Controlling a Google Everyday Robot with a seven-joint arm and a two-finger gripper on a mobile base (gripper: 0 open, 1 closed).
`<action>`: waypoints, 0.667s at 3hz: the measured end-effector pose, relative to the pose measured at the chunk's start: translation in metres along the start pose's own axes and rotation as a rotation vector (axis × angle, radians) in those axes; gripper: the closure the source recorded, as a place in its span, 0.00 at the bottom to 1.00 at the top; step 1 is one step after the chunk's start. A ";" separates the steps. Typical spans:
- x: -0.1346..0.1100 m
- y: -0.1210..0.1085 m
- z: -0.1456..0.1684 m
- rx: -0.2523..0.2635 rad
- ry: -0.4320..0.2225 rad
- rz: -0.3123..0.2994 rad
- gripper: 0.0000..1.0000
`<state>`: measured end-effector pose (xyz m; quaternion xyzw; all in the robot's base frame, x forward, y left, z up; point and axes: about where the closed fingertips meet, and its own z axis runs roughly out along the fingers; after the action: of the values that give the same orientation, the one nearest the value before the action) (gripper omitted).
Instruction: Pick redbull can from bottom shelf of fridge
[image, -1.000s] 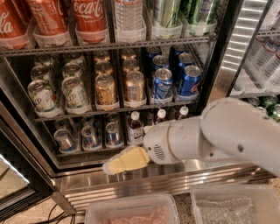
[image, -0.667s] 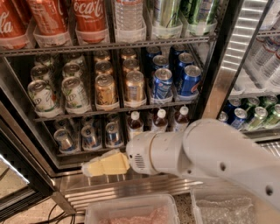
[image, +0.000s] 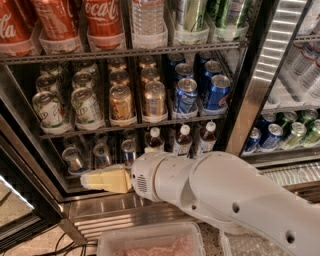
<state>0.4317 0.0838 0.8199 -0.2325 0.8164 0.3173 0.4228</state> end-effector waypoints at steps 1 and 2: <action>0.000 0.000 0.000 0.000 0.000 0.000 0.00; 0.001 0.005 0.018 0.001 -0.038 0.050 0.00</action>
Offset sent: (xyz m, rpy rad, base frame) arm 0.0255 0.0831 -0.0564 0.2933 0.0515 -0.1972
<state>0.4378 0.0995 0.8126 -0.2056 0.8138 0.3319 0.4304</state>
